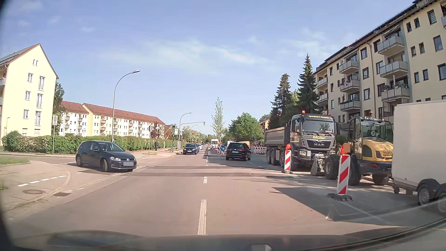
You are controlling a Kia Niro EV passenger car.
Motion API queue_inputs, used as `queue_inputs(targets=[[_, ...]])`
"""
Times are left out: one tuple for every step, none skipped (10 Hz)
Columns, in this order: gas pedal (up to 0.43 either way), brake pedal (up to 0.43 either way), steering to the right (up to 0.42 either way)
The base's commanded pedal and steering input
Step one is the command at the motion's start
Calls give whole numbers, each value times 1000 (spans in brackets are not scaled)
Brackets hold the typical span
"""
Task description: Follow the waypoints while adhering to traffic rules and regulations
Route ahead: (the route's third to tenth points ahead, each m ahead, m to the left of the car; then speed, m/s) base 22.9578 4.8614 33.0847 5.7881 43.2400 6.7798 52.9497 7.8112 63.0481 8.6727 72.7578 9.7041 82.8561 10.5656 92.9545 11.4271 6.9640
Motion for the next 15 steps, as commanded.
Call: queue_inputs(targets=[[67, 0, -2], [79, 0, -3], [79, 0, -4], [79, 0, -4], [67, 0, -4], [0, 0, -4], [0, 0, -4], [0, 0, -4], [0, 0, -4], [0, 0, -4], [0, 0, -4], [0, 0, -4], [0, 0, -4], [0, 0, -3], [0, 0, -3]])
